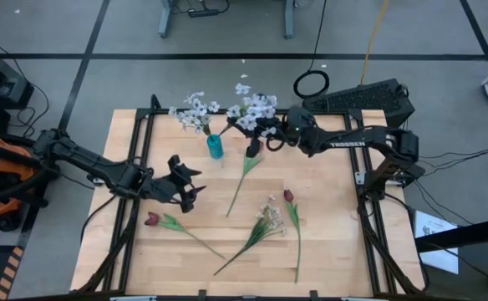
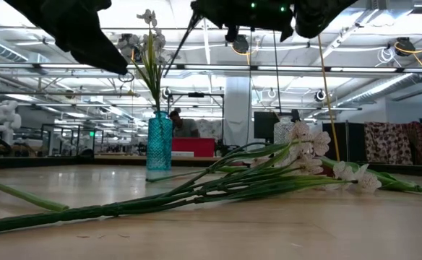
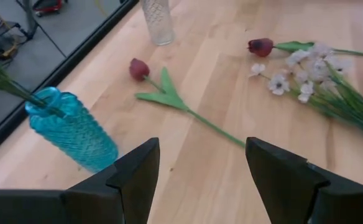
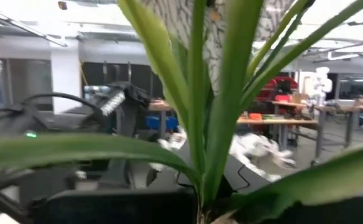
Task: Sort flowers into vase by color
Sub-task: Put the top white flowers into the blue vase
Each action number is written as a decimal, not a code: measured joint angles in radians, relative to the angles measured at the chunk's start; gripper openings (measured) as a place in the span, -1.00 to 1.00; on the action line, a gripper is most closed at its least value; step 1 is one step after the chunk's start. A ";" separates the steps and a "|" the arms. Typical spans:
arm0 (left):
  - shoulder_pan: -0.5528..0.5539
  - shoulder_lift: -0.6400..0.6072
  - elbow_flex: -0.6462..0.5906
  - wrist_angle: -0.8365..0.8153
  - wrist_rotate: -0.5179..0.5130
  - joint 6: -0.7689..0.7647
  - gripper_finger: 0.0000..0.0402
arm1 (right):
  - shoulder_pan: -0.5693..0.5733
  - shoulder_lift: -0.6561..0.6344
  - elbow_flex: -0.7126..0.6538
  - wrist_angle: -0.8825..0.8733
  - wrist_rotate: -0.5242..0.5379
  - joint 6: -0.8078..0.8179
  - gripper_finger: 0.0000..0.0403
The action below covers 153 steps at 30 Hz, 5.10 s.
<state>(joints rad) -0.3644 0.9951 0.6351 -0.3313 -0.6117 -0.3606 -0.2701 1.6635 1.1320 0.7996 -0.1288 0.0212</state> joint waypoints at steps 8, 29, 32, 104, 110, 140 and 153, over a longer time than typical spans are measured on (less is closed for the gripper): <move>-0.018 0.000 -0.001 0.012 0.001 0.000 0.23 | -0.044 0.038 0.000 0.009 0.002 0.019 -0.98; -0.018 0.000 -0.001 0.009 0.001 0.000 0.23 | -0.051 0.156 0.000 0.111 -0.001 0.050 -0.98; -0.018 0.000 -0.001 0.009 0.001 0.000 0.23 | -0.055 0.156 0.000 0.108 0.000 0.047 -0.98; -0.018 0.000 -0.001 0.000 0.001 0.001 0.23 | -0.056 0.305 0.367 -0.337 0.022 -0.033 -0.98; -0.018 0.000 -0.001 0.004 0.001 0.001 0.23 | -0.055 0.305 0.399 -0.384 0.022 -0.050 -0.98; -0.018 0.000 0.000 0.009 -0.034 0.001 0.23 | -0.056 0.319 0.492 -0.502 0.024 -0.017 -0.98; -0.018 0.000 0.000 0.009 -0.043 0.001 0.23 | -0.055 0.333 0.492 -0.502 0.024 -0.014 -0.98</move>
<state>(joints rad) -0.3820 0.9955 0.6350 -0.3218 -0.6547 -0.3595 -0.3256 1.9964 1.6245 0.2976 -0.1047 0.0071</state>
